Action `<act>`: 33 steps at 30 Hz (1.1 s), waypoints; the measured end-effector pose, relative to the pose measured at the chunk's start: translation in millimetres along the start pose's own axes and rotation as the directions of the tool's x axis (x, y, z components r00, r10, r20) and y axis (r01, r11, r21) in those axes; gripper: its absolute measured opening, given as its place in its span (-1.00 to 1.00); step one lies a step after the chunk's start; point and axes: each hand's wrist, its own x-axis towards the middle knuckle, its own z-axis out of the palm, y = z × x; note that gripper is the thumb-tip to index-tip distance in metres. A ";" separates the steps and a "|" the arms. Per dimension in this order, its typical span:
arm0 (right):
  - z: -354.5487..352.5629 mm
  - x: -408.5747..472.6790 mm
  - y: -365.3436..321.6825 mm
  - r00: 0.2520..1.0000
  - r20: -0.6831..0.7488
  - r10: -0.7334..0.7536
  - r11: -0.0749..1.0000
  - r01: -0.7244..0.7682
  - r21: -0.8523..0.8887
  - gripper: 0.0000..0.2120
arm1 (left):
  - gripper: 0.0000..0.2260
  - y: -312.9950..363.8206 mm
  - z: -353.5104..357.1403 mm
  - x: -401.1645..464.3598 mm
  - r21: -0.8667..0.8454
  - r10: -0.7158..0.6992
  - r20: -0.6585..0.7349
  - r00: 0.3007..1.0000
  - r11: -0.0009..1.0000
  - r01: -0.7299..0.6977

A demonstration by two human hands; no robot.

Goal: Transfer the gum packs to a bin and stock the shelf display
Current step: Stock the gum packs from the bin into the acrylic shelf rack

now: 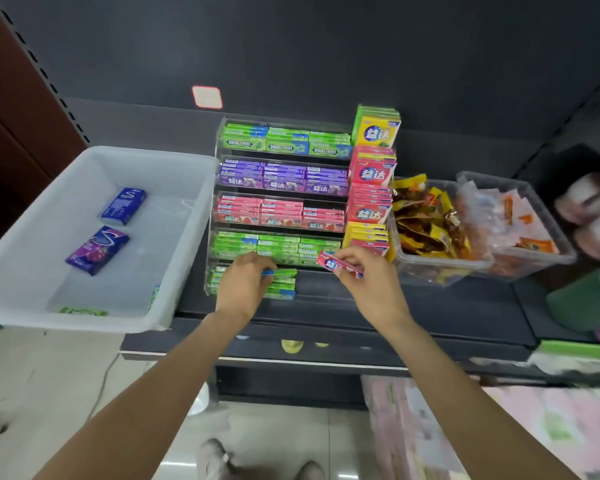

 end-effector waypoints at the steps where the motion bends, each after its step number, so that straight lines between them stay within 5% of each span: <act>1: 1.1 -1.7 1.7 1.000 0.005 -0.001 1.000 0.001 -0.002 -0.80 | -0.80 -0.1 2.7 -0.2 0.033 0.017 -0.014 1.000 0.999 -0.017; 9: 12.0 -5.2 6.4 0.999 0.041 0.013 1.000 -0.012 -0.015 -0.80 | -0.67 -5.6 17.1 -0.7 0.271 0.196 0.000 0.981 0.944 -0.189; 14: 16.2 -1.6 1.6 0.999 0.046 0.015 1.000 -0.015 0.001 -0.79 | -0.76 -20.0 16.7 -6.3 0.325 0.314 0.074 0.947 0.890 -0.320; 21: 24.1 1.7 -4.7 0.998 0.054 0.011 1.000 -0.011 0.006 -0.79 | -0.65 -26.6 7.1 -12.5 0.359 0.269 0.179 0.946 0.878 -0.317; 29: 24.4 8.8 -4.0 0.999 0.028 -0.026 0.999 0.027 -0.029 -0.80 | -0.67 -22.0 4.6 -12.4 0.316 0.205 0.161 0.965 0.916 -0.248; 33: 13.9 17.6 -2.9 0.997 -0.038 -0.061 0.998 0.060 -0.032 -0.81 | -0.69 10.9 -8.8 0.6 0.020 0.289 -0.073 0.955 0.957 -0.288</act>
